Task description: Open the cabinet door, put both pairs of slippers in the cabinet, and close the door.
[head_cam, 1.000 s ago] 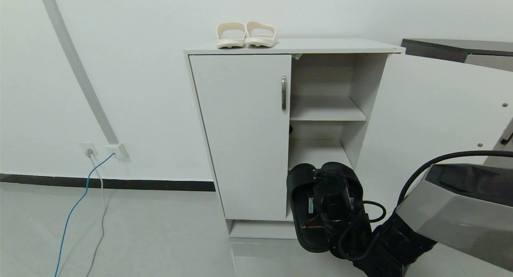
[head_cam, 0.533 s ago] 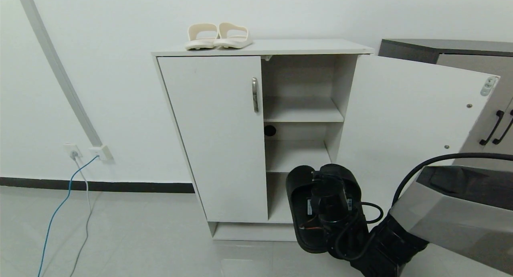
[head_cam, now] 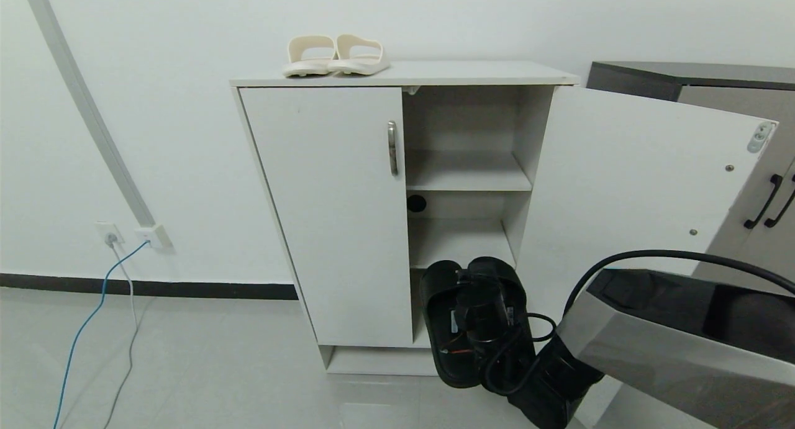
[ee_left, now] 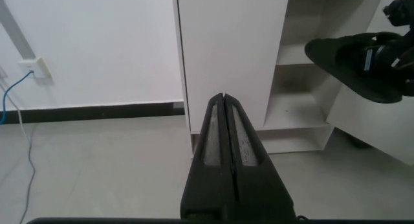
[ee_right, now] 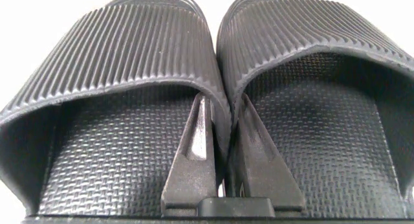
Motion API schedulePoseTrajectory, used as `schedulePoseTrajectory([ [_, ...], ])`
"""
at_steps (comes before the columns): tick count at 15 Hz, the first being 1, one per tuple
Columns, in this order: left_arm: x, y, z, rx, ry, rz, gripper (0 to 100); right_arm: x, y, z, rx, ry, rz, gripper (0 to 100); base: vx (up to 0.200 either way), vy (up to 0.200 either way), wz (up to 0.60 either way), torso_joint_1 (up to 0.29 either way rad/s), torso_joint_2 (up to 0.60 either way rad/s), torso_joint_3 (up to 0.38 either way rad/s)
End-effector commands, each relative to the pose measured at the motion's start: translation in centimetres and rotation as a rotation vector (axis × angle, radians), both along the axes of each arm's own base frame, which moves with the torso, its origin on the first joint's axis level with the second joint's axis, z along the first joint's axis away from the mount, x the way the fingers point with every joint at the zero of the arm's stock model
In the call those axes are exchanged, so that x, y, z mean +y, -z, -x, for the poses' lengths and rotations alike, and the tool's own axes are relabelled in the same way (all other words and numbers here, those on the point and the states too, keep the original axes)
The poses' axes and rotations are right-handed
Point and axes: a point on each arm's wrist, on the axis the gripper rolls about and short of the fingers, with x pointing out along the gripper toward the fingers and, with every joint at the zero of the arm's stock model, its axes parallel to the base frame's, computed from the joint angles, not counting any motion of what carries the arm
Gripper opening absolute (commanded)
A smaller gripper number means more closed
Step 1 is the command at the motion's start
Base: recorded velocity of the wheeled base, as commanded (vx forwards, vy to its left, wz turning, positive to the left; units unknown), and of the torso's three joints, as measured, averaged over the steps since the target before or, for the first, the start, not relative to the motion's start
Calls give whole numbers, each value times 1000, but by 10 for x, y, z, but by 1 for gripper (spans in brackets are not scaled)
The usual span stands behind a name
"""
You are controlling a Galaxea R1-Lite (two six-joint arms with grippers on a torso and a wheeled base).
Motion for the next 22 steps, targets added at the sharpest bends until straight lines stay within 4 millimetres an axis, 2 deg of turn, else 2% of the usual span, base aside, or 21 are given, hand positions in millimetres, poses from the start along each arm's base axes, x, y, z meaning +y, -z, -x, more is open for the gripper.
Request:
schedulePoseTrajectory([
  [1,0,0,0,3,-1,-1,0,5,8,-4,3,-1,2,0,0,0,0,0,0,0],
  [13,0,0,0,3,-1,-1,0,10,25,-8,17,-4,7,0,0,0,0,0,0,0],
  [19,0,0,0,3,-1,1,0,11,28,-11,15,0,8,0,0,0,0,2,4,-170],
  [22,0,0,0,3,-1,1,0,13,37,-16,17,12,14,0,0,0,0,2,4,-196],
])
